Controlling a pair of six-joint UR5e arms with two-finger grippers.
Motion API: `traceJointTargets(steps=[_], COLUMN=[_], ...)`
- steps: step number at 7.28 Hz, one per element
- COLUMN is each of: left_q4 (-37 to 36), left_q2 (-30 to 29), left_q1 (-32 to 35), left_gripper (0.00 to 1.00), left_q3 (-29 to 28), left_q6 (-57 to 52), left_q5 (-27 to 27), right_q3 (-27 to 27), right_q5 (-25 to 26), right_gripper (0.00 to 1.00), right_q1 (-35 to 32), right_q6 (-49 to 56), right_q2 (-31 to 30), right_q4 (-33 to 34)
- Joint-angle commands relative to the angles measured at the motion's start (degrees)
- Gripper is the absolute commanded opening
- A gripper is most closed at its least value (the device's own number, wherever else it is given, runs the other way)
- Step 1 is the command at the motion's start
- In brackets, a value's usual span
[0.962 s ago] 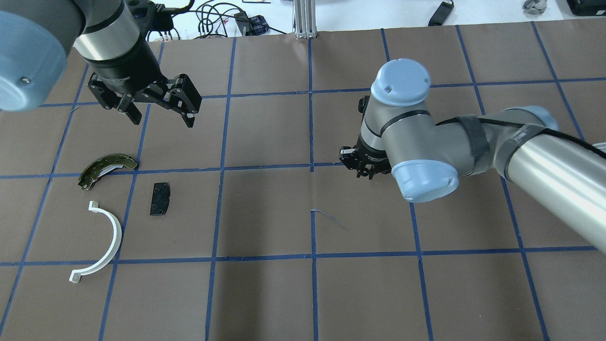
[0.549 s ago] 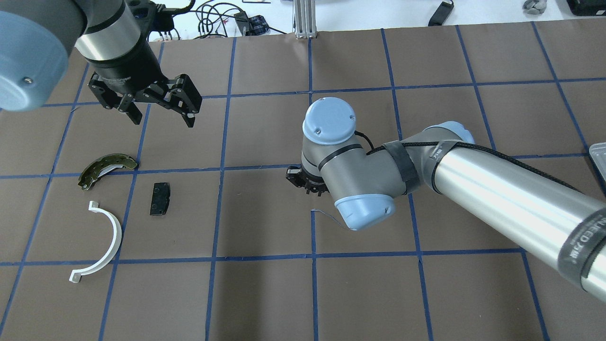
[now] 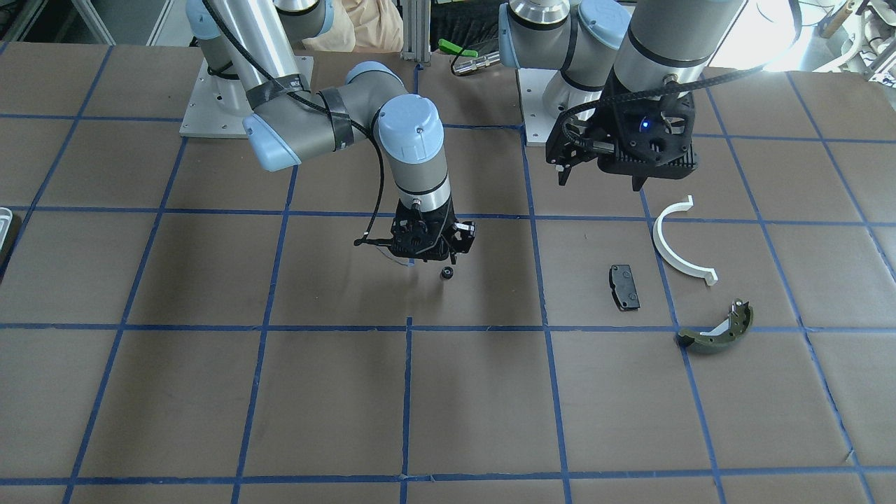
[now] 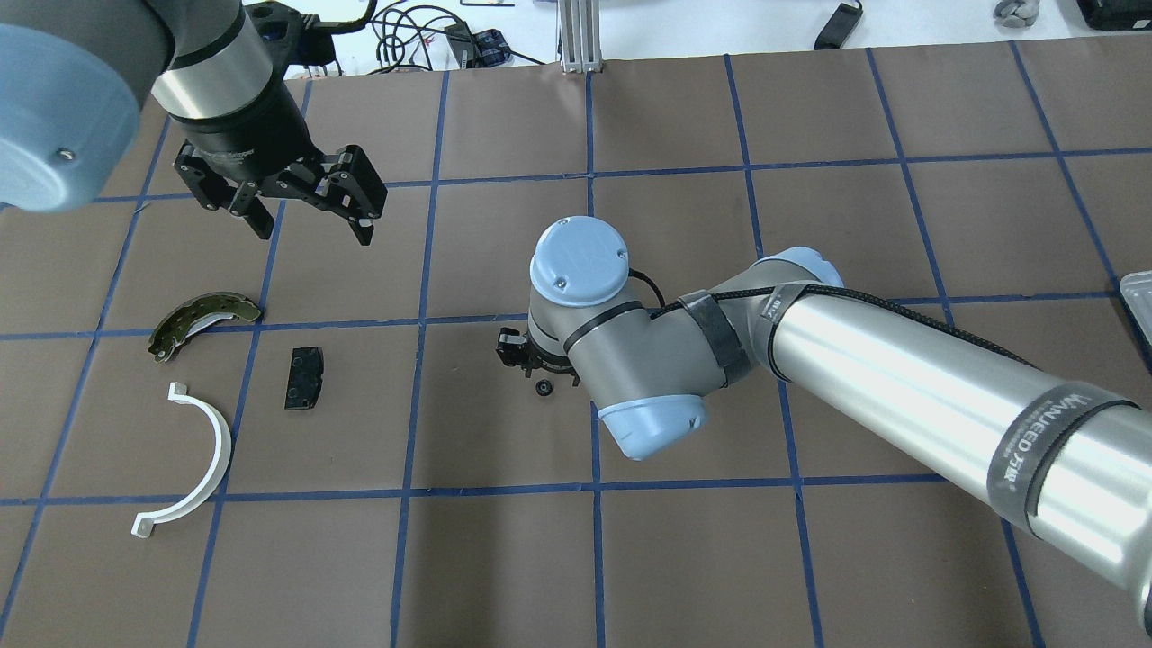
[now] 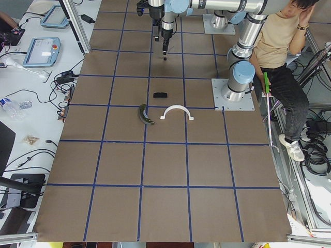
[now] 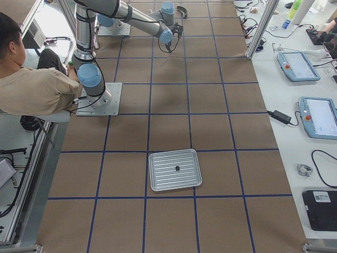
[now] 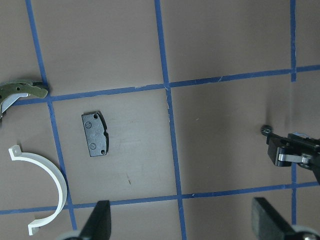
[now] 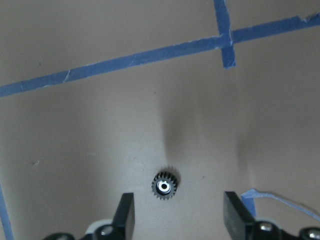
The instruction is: Place bearing gear from tray to pile
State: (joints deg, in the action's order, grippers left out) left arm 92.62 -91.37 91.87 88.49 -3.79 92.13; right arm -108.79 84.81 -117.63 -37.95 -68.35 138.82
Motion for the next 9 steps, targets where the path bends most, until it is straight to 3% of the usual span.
traceJointTargets(steps=[1, 3, 4, 5, 7, 8, 9], left_q4=[-0.2, -5.2, -6.9, -16.2, -32.3, -39.2, -41.5], left_q2=[-1.0, -3.2, -3.7, -4.6, -7.8, -9.8, -12.5], left_q1=[0.0, 1.0, 4.8, 9.6, 12.7, 13.8, 14.6], left_gripper=[1.0, 1.0, 1.0, 1.0, 1.0, 1.0, 1.0], left_q3=[0.0, 2.4, 5.8, 11.2, 24.5, 27.6, 27.8], left_q6=[0.3, 1.6, 6.4, 11.6, 14.3, 14.5, 14.4], left_q5=[-0.1, -0.3, -0.2, -0.1, -0.4, -0.5, -3.2], right_q3=[0.2, 0.3, -0.1, -0.1, -0.1, -0.1, 0.2], right_q5=[4.6, 4.2, 4.7, 4.7, 7.4, 7.9, 8.3], right_gripper=[1.0, 1.0, 1.0, 1.0, 1.0, 1.0, 1.0], right_q1=[5.6, 17.0, 21.9, 25.7, 36.8, 43.1, 48.1], right_q6=[11.3, 28.5, 35.6, 39.9, 59.9, 69.5, 72.8], right_q2=[-0.6, -3.5, -5.0, -7.7, -10.5, -11.7, -12.0], right_q4=[-0.2, -2.1, -3.0, -8.4, -11.9, -11.8, -11.8])
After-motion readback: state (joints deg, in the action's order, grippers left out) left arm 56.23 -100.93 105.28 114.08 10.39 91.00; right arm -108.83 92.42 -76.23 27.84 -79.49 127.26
